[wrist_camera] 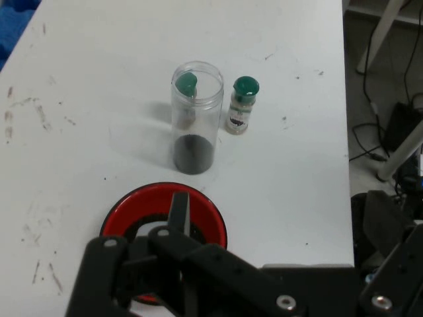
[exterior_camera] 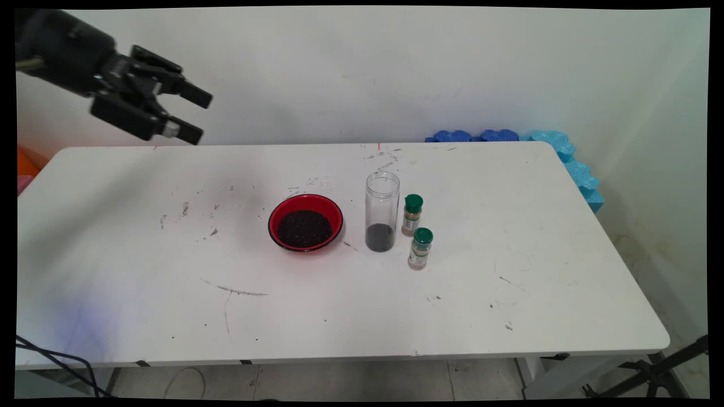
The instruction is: Pick up the black seasoning powder from the table
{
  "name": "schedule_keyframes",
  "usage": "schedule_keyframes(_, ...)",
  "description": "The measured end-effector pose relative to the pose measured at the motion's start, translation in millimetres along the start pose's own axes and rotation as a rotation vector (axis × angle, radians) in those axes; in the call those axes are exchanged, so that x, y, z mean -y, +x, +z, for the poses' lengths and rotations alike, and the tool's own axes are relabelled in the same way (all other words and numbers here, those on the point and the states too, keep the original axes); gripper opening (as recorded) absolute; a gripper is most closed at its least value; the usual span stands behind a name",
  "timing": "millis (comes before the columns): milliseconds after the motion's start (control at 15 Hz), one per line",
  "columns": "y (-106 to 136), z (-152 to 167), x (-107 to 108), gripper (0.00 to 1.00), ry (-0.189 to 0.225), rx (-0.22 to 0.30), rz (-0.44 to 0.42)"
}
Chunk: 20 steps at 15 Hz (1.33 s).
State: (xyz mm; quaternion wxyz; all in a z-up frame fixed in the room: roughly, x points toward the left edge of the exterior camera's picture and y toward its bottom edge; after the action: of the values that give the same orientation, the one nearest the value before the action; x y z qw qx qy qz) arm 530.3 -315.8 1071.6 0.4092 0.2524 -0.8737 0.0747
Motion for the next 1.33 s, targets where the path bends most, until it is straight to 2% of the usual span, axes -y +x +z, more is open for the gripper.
schedule_keyframes(533,3.1,71.6,36.0,1.00,-0.035,0.020,-0.002)
schedule_keyframes(1333,-7.5,204.5,40.0,1.00,-0.052,0.061,-0.011)
